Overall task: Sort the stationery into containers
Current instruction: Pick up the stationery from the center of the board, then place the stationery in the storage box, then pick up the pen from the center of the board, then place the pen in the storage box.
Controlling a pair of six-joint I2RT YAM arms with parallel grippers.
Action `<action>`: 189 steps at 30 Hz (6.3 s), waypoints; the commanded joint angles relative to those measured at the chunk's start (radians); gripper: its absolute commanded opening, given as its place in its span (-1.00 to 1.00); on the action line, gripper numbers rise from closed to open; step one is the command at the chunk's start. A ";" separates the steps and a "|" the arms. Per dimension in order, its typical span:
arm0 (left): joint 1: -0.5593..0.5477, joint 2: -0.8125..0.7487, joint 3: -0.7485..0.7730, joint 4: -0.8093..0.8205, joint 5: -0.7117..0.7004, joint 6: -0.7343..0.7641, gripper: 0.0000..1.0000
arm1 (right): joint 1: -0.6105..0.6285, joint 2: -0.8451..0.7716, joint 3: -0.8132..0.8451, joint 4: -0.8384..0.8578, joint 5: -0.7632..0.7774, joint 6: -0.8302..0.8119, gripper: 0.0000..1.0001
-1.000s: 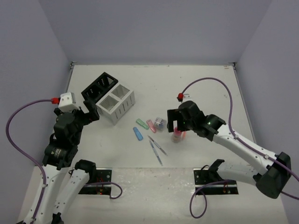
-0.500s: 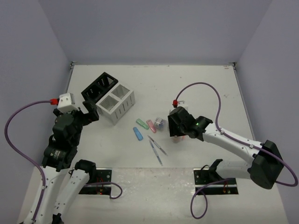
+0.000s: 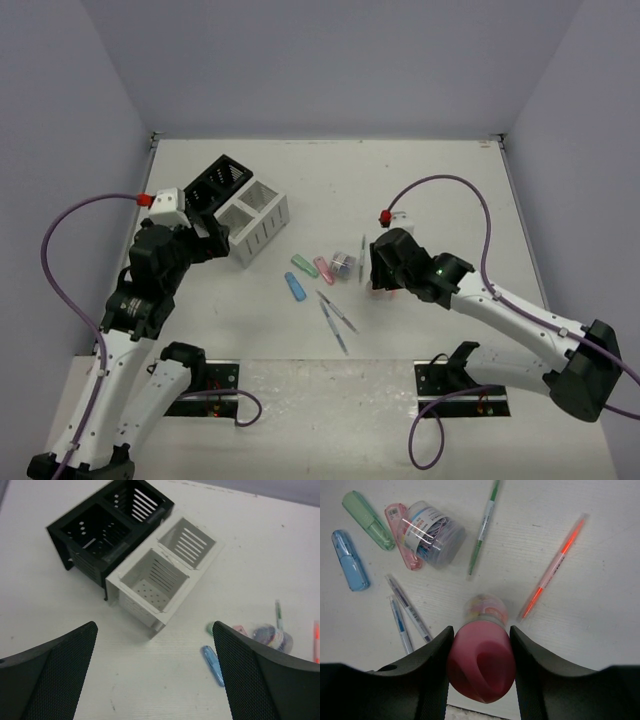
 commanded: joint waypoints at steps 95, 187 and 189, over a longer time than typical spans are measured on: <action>-0.003 -0.105 -0.027 0.079 -0.022 0.022 1.00 | -0.285 0.400 0.051 0.083 0.095 0.209 -0.03; -0.443 0.539 0.116 0.905 0.716 -0.339 -0.54 | -0.100 -0.145 0.117 0.511 -0.879 -0.245 -1.00; -0.443 0.543 0.130 0.860 0.704 -0.325 -1.00 | -0.100 -0.144 0.117 0.511 -0.833 -0.243 -1.00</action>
